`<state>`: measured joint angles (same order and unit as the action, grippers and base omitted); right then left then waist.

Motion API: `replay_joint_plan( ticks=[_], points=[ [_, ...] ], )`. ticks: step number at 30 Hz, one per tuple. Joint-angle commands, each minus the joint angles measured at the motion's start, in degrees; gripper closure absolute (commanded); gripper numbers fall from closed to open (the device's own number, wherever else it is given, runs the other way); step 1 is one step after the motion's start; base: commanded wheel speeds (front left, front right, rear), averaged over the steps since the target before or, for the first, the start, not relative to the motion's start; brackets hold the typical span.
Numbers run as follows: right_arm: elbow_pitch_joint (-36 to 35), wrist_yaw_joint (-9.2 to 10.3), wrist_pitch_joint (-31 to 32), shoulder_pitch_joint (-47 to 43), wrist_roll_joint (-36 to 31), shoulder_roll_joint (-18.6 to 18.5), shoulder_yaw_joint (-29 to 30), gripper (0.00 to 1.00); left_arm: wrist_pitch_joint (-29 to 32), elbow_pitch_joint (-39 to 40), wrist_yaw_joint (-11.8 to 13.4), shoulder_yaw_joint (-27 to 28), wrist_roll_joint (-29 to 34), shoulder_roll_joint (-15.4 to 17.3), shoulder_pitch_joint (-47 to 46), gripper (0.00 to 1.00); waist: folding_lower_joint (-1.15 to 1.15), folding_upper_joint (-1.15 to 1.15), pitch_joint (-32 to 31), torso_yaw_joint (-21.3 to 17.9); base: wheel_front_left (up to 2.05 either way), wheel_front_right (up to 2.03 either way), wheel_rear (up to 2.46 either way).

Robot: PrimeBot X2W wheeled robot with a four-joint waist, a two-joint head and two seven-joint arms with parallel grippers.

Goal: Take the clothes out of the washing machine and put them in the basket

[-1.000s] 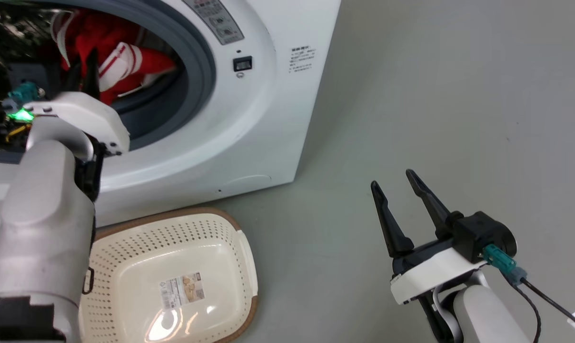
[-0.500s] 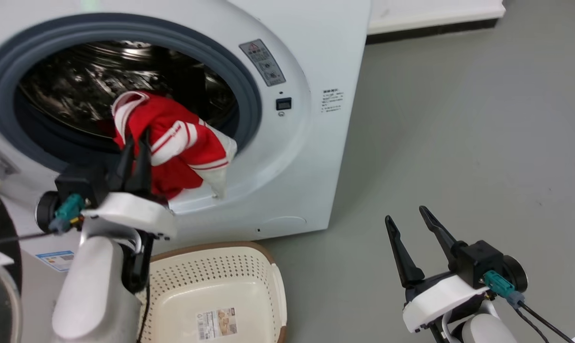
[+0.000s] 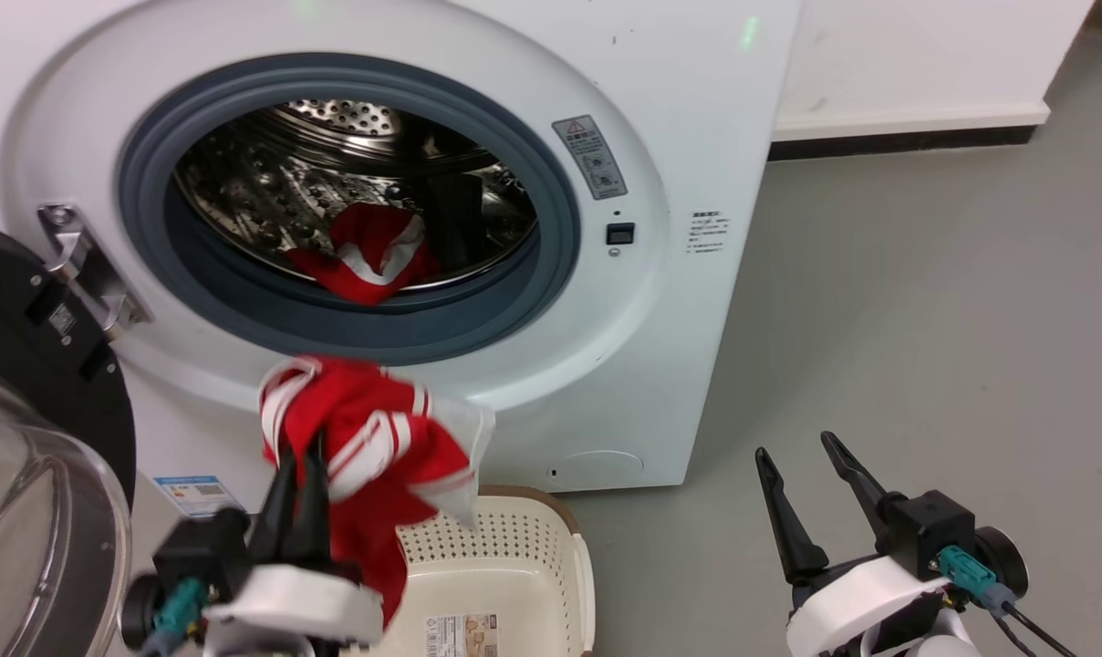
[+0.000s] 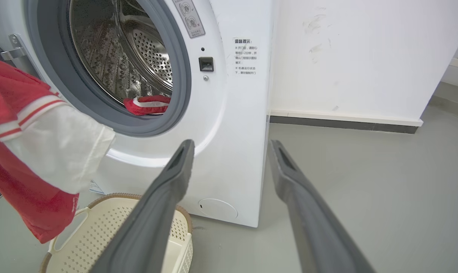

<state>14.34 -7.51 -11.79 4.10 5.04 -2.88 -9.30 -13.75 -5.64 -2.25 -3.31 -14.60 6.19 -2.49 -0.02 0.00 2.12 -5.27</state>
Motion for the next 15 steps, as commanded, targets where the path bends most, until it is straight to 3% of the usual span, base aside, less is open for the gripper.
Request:
replay_joint_plan(
  ticks=[1, 7, 15],
  points=[
    [-0.53, 0.04, 0.19, -0.62, -0.17, 0.01, -0.10, 0.00, 0.01, -0.57, 0.32, -0.15, -0.69, -0.59, 1.24, 1.00, 0.02, 0.00, 0.21, 0.67, 0.00, 0.00, 0.00],
    [-2.26, 0.04, 1.11, 0.39, -0.53, 0.01, -0.82, 0.00, 0.46, -11.93, 0.76, -0.86, -3.51, -1.92, 3.95, 1.00, 0.02, 0.00, 3.15, 2.32, 0.00, 0.00, 0.00],
    [-4.28, 0.04, 2.00, 3.00, -1.38, 0.01, -1.81, 0.00, -0.77, -27.32, -0.76, -2.35, -5.05, -2.57, -4.41, 1.00, 0.02, 0.00, 11.07, 3.23, 0.00, 0.00, 0.00]
  ],
)
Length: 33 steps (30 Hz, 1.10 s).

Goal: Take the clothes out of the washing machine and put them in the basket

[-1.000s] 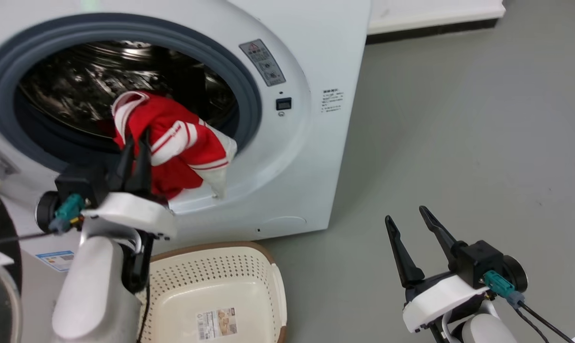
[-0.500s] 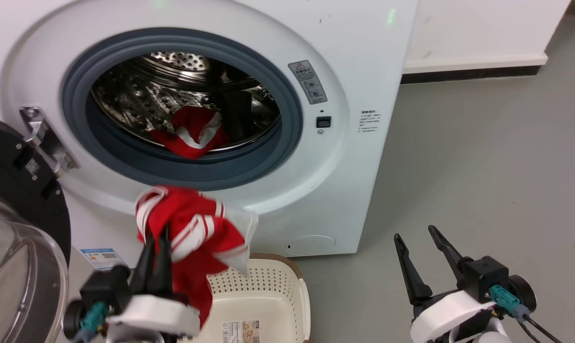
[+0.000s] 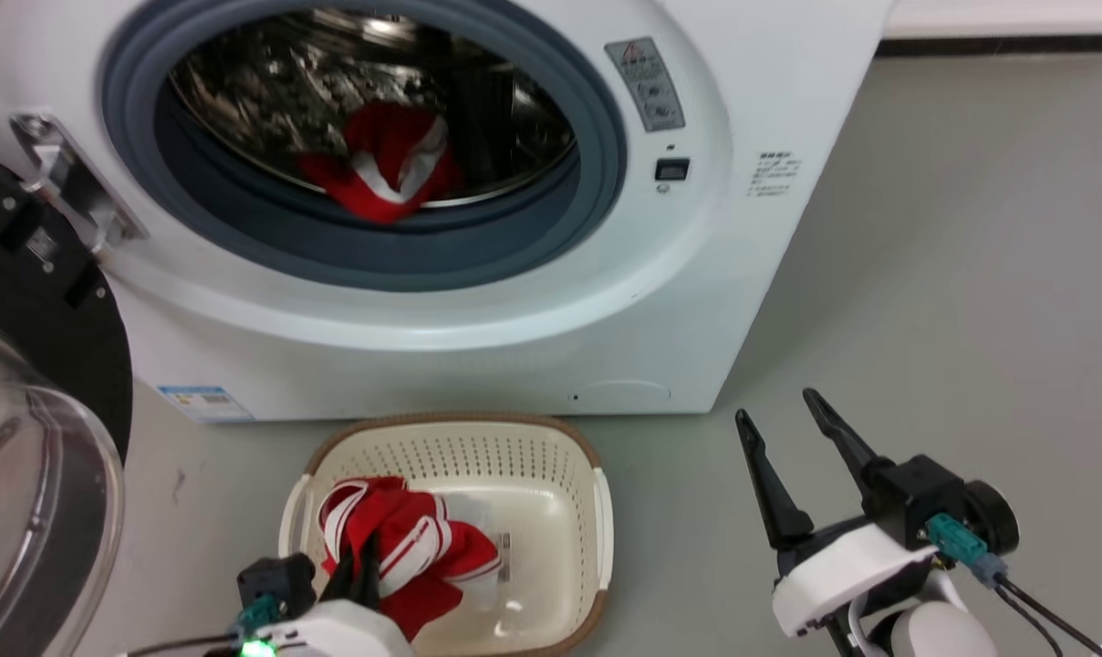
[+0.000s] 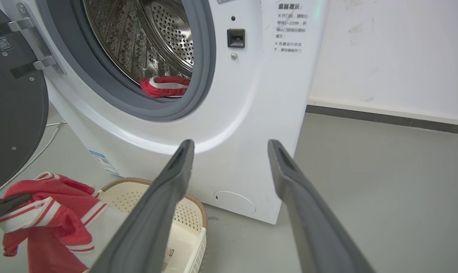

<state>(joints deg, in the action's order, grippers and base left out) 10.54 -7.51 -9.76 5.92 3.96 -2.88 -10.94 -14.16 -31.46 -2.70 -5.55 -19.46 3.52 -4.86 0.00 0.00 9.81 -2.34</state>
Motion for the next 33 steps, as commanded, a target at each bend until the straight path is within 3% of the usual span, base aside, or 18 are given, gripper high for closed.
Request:
replay_joint_plan(
  ticks=[1, 17, 26, 27, 29, 30, 33],
  points=[
    [-0.60, 0.04, -0.09, 1.62, -0.39, 0.01, -0.28, 0.00, -0.60, -3.35, -0.54, -0.06, -0.29, 0.06, -3.48, 1.00, 0.00, 0.00, 4.35, 0.19, 0.00, 0.00, 0.00],
    [-1.45, 0.04, -1.52, 9.39, -0.76, 0.02, -1.29, 0.00, -1.14, -33.70, -0.97, 3.05, -1.89, 2.85, -26.24, 1.00, 0.00, 0.00, 20.78, -3.86, 0.00, 0.00, 0.00],
    [-0.22, 0.04, -2.39, 10.77, -0.04, 0.02, -1.88, 0.00, 0.09, -40.67, -0.05, 3.31, -2.73, 3.55, -29.66, 1.00, 0.00, 0.00, 22.60, -4.98, 0.00, 0.00, 0.00],
    [0.18, 0.04, -2.62, 10.78, 0.09, 0.02, -1.96, 0.00, 0.13, -40.93, -0.11, 3.43, -3.00, 3.49, -29.50, 0.92, 0.00, 0.00, 22.11, -5.09, 0.00, 0.00, 0.00],
    [0.87, 0.04, -3.01, 10.66, 0.51, 0.02, -1.90, 0.00, 0.27, -41.45, -0.03, 3.44, -3.21, 3.39, -28.70, 0.50, 0.00, 0.00, 20.68, -5.25, 0.00, 0.00, 0.00],
    [1.23, 0.04, -3.04, 10.47, 0.65, 0.02, -1.95, 0.00, 0.16, -41.63, -0.15, 3.47, -3.44, 3.35, -28.20, 0.00, 0.00, 0.00, 19.77, -5.30, 0.00, 0.00, 0.00],
    [2.59, 0.04, -3.50, 9.54, 1.12, 0.02, -2.20, 0.00, -0.30, -41.91, -0.54, 4.37, -4.47, 3.10, -26.32, 0.00, 0.00, 0.00, 15.95, -5.37, 0.00, 0.00, 0.00]
  ],
)
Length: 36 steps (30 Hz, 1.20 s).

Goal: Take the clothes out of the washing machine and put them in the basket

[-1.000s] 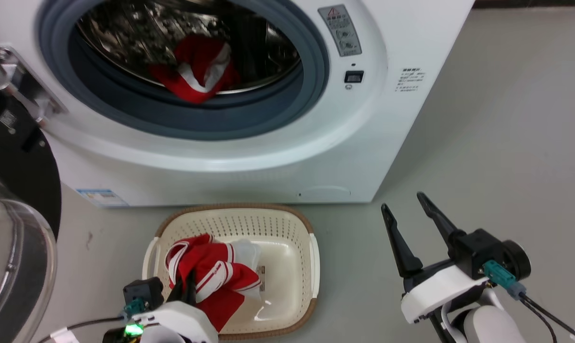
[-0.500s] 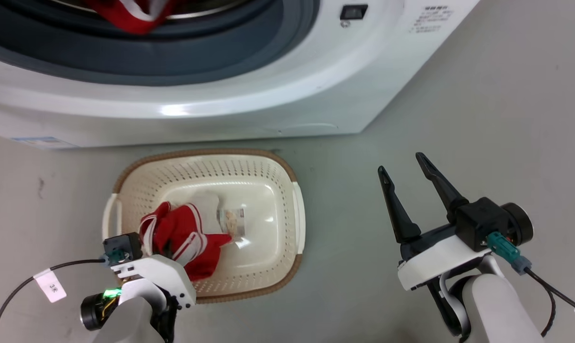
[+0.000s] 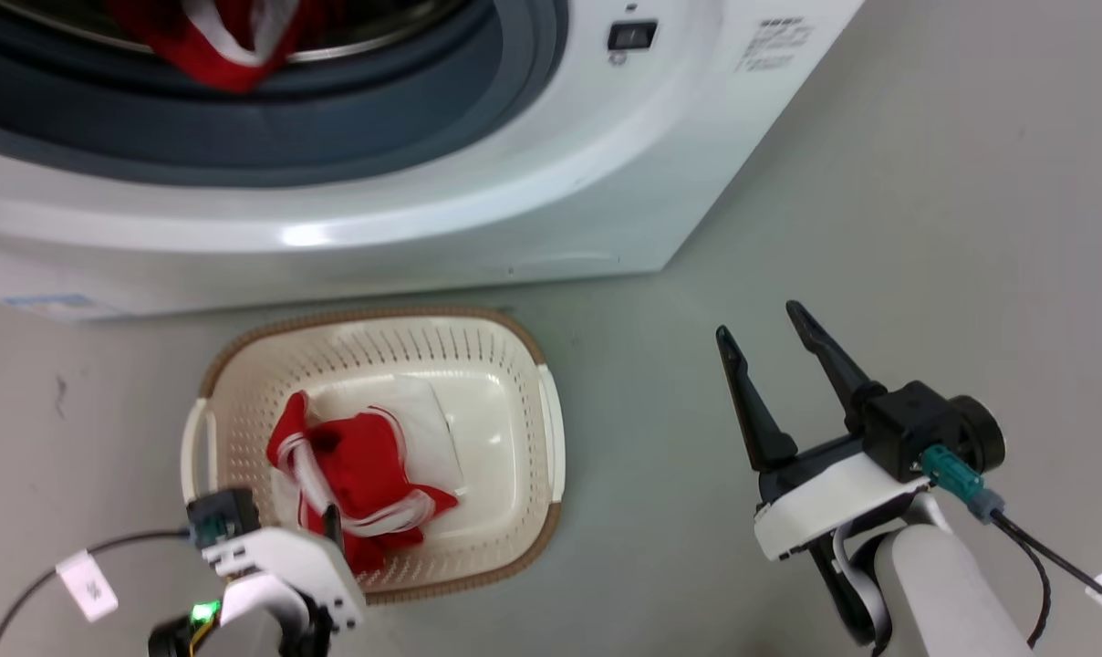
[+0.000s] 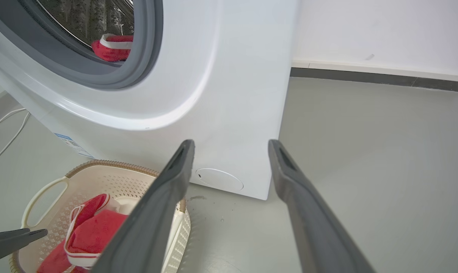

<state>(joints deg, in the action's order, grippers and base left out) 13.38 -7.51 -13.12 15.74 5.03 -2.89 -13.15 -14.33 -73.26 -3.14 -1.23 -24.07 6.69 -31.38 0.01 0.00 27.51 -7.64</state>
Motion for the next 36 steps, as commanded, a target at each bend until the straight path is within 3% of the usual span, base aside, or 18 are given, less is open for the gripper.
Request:
replay_joint_plan(
  ticks=[1, 6, 17, 24, 29, 36],
  points=[
    [0.22, 0.04, -0.20, -0.64, 0.19, 0.03, -0.10, 0.00, -0.32, -0.12, -0.29, 0.13, -0.01, -0.15, 0.80, 0.00, -0.01, 0.00, -3.18, -0.10, 0.00, 0.00, 0.00],
    [1.70, 0.04, -0.60, -2.43, 1.17, 0.03, -0.33, 0.00, -0.85, 0.85, -0.79, 0.34, -0.22, -0.38, 3.58, 0.00, -0.01, 0.00, -9.59, 0.01, 0.00, 0.00, 0.00],
    [2.68, 0.04, -0.19, -6.58, 1.82, 0.03, 0.83, 0.00, -0.87, 21.53, 0.32, 1.66, 5.64, -0.66, 10.56, 0.00, -0.01, 0.00, -17.34, 1.20, 0.00, 0.00, 0.00],
    [1.62, 0.04, 0.31, -7.39, 1.64, 0.03, 1.12, 0.00, -0.88, 31.76, 1.17, 1.33, 11.77, 0.22, 7.29, 0.00, -0.01, 0.00, -18.06, 1.09, 0.00, 0.00, 0.00],
    [1.37, 0.04, -0.08, -5.83, 3.09, 0.03, -0.48, 0.00, -0.88, 31.04, 0.89, 0.95, 14.18, 2.51, 0.65, 0.00, -0.01, 0.00, -16.28, -0.66, 0.00, 0.00, 0.00],
    [2.33, 0.04, -1.14, -3.69, 5.89, 0.03, -2.81, 0.00, 0.85, 22.59, 0.28, 0.82, 15.28, 7.79, -11.78, 0.00, -0.01, 0.00, -12.10, -4.94, 0.00, 0.00, 0.00]
  ],
)
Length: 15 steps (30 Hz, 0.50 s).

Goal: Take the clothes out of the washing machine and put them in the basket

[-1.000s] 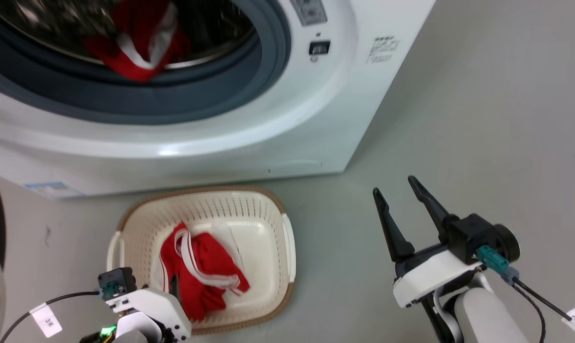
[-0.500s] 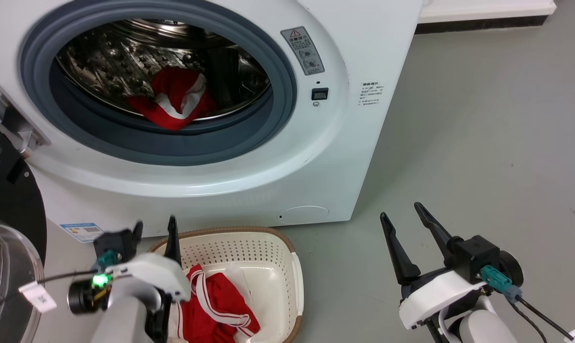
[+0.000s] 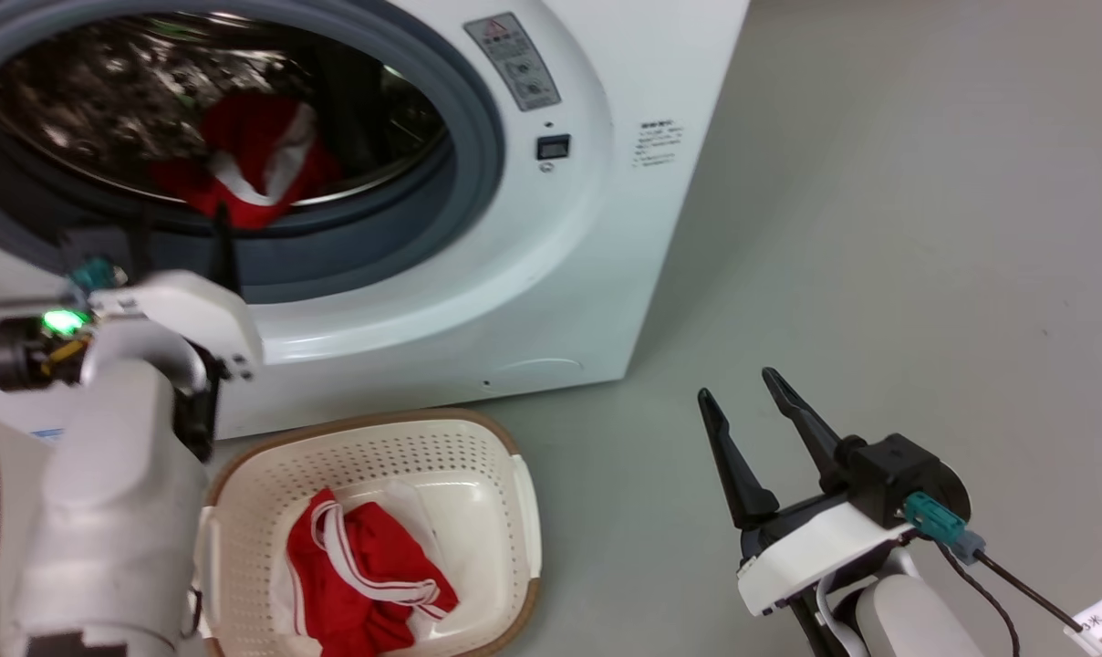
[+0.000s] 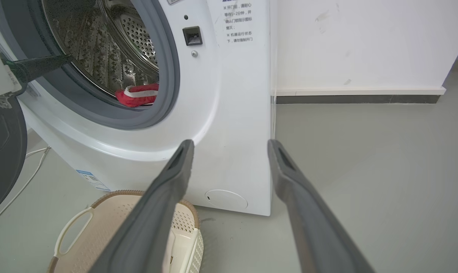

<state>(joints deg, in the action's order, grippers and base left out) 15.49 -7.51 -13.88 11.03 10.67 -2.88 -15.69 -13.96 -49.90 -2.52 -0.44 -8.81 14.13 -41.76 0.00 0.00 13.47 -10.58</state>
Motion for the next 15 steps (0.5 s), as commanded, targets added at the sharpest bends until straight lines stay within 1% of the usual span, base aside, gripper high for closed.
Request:
replay_joint_plan(
  ticks=[1, 6, 9, 12, 15],
  points=[
    [0.44, 0.04, -0.54, 1.32, 0.56, 0.02, -0.53, 0.00, 1.27, -1.97, -0.46, -0.17, 0.14, 1.09, -3.06, 0.00, 0.00, 0.00, 2.58, -2.70, 0.00, 0.00, 0.00],
    [1.25, 0.04, -1.18, 3.49, 2.54, 0.03, -2.40, 0.00, 5.33, -7.30, -0.93, -0.92, 1.39, 5.83, -10.68, 0.00, 0.00, 0.00, 6.16, -6.34, 0.00, 0.00, 0.00],
    [1.64, 0.04, -1.29, 4.60, 3.59, 0.03, -3.14, 0.00, 8.33, -10.14, -0.87, -2.17, 2.60, 8.05, -14.37, 0.00, 0.00, 0.00, 8.06, -8.20, 0.00, 0.00, 0.00],
    [0.93, 0.04, -1.30, 5.56, 4.69, 0.04, -3.63, 0.00, 11.79, -12.79, -1.50, -3.60, 4.01, 10.75, -17.83, 0.00, 0.00, 0.00, 9.74, -9.76, 0.00, 0.00, 0.00],
    [0.11, 0.03, -1.30, 5.87, 5.78, 0.04, -4.26, 0.00, 15.18, -15.33, -1.99, -5.10, 5.26, 12.66, -20.32, 0.00, 0.00, 0.00, 11.27, -11.20, 0.00, 0.00, 0.00]
  ],
)
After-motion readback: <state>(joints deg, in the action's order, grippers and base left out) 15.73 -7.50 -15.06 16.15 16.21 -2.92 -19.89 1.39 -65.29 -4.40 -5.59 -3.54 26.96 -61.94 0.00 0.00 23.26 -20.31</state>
